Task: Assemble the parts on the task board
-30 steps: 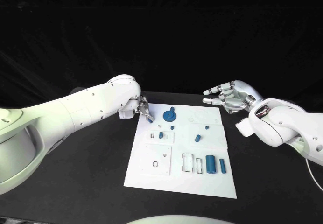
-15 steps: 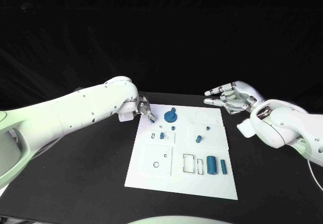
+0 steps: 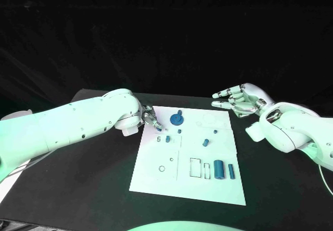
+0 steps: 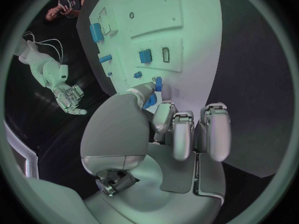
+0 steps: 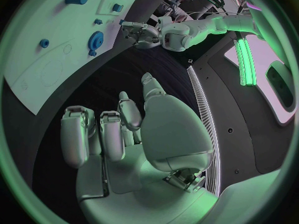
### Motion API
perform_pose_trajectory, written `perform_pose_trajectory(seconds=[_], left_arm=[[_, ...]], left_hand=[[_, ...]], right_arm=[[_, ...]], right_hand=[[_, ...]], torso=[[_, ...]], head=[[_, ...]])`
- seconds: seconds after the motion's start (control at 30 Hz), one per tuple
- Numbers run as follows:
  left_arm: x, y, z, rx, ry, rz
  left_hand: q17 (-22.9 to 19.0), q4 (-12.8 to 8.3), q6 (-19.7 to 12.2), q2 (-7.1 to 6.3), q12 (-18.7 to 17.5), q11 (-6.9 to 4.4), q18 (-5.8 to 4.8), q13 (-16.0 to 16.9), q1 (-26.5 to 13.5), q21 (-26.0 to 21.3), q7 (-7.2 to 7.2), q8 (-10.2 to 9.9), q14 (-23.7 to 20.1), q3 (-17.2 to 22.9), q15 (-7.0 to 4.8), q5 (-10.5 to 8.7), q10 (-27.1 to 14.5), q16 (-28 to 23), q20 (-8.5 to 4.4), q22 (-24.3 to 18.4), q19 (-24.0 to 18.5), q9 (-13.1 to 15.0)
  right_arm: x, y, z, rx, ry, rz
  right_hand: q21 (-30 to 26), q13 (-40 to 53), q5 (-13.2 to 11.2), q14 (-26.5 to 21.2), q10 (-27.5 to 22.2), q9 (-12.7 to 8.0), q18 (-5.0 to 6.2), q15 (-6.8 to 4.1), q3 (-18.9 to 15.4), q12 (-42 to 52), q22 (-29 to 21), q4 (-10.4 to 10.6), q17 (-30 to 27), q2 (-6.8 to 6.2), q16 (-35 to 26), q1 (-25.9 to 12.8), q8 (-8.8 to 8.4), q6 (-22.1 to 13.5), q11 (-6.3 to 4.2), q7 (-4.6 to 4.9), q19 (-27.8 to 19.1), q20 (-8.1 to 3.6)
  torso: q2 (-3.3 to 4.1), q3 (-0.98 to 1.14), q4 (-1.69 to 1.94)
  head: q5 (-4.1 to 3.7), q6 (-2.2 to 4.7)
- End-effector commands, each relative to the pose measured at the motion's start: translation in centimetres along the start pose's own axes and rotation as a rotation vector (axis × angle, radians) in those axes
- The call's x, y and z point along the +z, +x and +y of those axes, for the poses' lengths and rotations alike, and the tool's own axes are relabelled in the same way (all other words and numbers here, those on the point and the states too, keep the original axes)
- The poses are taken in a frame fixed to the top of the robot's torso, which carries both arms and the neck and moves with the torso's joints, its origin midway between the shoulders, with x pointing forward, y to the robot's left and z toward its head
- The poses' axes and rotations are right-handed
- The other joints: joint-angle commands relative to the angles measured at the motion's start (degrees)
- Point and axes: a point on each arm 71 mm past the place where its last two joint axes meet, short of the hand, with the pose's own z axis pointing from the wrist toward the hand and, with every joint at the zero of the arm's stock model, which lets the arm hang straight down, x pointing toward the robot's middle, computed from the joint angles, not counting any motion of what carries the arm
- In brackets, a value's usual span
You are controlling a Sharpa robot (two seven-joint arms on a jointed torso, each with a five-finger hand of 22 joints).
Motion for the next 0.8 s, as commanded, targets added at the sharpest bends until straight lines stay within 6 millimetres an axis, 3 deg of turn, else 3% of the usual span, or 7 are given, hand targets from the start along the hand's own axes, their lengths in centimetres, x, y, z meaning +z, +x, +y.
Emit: perform_pose_trajectory(seconds=[0.03, 0.8], left_arm=[[-0.3, 0.3, 0.1, -0.034, -0.012, -0.073], [-0.9, 2.6, 1.2, 0.034, -0.040, -0.017]], left_hand=[[15.1, -7.8, 1.2, -0.13, 0.4, 0.04, -0.21, 0.1, -0.7, 0.3, -0.82, 0.2, 6.0, 8.1, -0.10, 0.30, 0.4, 0.2, -0.12, 11.2, 4.5, 0.1], [15.1, -8.0, 1.3, -0.33, 0.8, -0.03, -0.24, 0.5, -1.0, 0.3, -0.89, 0.4, 6.0, 8.4, -0.16, 0.66, 0.7, 0.2, -0.16, 11.3, 4.6, 0.2]], right_arm=[[0.0, 0.1, 0.0, 0.001, -0.005, 0.014], [-0.1, 0.2, -0.1, 0.002, -0.002, 0.018]], right_hand=[[-0.4, -0.1, 0.1, 4.6, -0.2, 0.1, 0.39, -0.33, -0.5, -0.1, 0.0, 0.0, 9.4, 0.51, -0.2, -0.1, 0.25, 0.3, -0.18, -0.14, -0.4, 0.05], [-0.4, -0.1, 0.1, 4.6, -0.2, 0.1, 0.39, -0.33, -0.5, -0.1, 0.0, 0.0, 9.4, 0.51, -0.2, -0.1, 0.25, 0.3, -0.18, -0.14, -0.4, 0.05]], torso=[[-0.10, -0.04, 0.13], [0.00, 0.02, -0.09]], head=[[-0.01, -0.15], [0.44, -0.72]])
